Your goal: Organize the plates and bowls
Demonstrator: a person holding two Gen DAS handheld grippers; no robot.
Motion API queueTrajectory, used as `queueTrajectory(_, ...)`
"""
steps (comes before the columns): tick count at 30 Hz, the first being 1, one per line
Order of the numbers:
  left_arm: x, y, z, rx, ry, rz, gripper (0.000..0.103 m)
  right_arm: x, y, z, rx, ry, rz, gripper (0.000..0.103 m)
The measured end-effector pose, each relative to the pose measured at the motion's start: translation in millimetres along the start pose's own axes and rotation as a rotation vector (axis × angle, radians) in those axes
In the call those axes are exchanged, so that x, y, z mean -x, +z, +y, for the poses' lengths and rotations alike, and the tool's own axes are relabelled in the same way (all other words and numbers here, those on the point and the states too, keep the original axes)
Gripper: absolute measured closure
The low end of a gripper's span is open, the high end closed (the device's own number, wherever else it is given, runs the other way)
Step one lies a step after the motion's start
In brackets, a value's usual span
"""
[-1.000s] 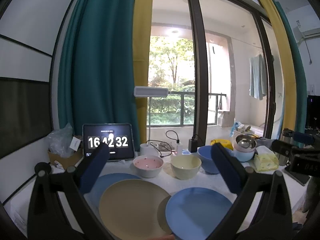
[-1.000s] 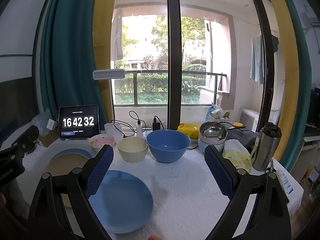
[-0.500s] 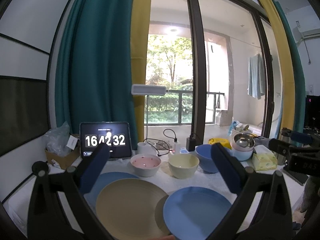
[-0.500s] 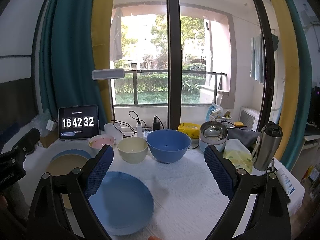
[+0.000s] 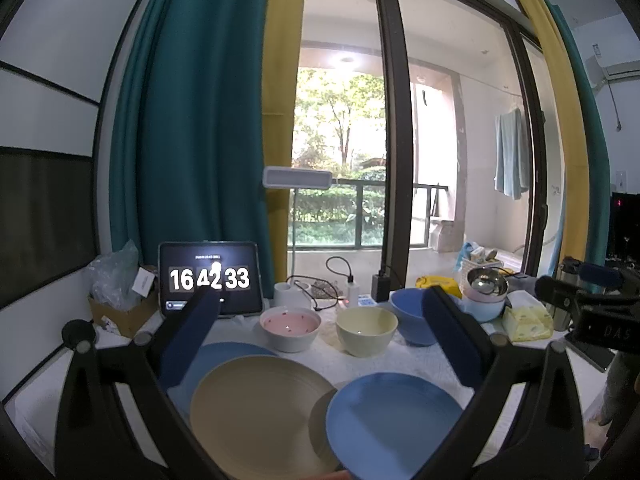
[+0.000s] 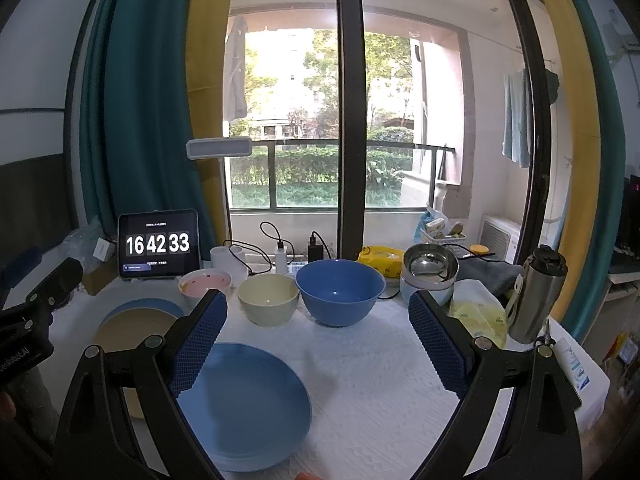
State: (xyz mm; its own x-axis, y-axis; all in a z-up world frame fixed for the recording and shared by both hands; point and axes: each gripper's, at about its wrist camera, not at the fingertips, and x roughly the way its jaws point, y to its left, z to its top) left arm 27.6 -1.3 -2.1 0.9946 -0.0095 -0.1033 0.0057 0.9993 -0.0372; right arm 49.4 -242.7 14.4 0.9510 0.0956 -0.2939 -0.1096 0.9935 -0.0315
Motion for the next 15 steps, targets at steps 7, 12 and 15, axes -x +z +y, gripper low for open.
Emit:
queueTrajectory(7,-0.6,-0.5,1.3,0.004,0.000,-0.002,0.001,-1.1,0.9,3.0,0.004,0.001,0.001,0.008)
queueTrajectory(12,0.0,-0.9,1.5,0.005,-0.001,-0.001,0.001,-1.9,1.5,4.4,0.004,0.001,0.001,0.008)
queueTrajectory(15,0.9,-1.5,1.9,0.005,-0.003,-0.001,0.001,-2.0,1.4,4.9,0.006,0.002,0.002,0.008)
